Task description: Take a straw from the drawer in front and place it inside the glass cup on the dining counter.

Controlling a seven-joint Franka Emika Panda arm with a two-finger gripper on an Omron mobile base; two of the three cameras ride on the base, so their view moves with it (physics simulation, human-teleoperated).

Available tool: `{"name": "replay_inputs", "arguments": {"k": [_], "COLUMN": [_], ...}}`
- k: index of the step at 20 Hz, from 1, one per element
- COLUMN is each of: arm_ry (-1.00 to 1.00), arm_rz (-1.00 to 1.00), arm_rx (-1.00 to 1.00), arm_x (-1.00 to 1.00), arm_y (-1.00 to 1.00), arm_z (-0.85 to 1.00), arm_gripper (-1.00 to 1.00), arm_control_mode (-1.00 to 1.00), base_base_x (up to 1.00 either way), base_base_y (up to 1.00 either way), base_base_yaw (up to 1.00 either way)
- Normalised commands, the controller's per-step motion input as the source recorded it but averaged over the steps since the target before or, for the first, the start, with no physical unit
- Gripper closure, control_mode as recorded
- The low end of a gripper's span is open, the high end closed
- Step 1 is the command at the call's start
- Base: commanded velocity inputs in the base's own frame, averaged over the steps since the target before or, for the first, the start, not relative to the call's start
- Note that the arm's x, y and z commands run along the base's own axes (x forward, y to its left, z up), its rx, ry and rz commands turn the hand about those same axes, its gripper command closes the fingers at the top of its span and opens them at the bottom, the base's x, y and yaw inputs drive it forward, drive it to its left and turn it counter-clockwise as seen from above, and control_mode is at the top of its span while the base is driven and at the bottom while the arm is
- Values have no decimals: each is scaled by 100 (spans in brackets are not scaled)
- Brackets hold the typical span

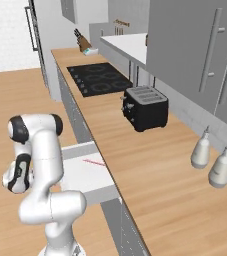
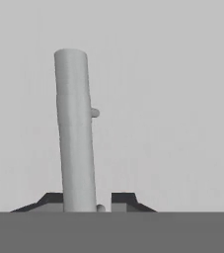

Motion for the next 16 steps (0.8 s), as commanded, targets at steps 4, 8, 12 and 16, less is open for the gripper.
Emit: {"name": "replay_inputs", "arguments": {"k": [4, 8, 12, 16], "arm_ry": [14, 24, 32, 29], "arm_rz": [0, 1, 6, 3], "arm_rx": [9, 41, 63, 64], "arm_x": [-25, -34, -48, -34], "arm_y": [90, 29, 0, 0], "arm_z": [22, 78, 100, 100], "arm_gripper": [-100, -100, -100, -100], "arm_control_mode": [-100, -100, -100, -100], "base_base_x": [0, 0, 0, 0], "base_base_y": [0, 0, 0, 0], "base_base_yaw": [0, 0, 0, 0]}}
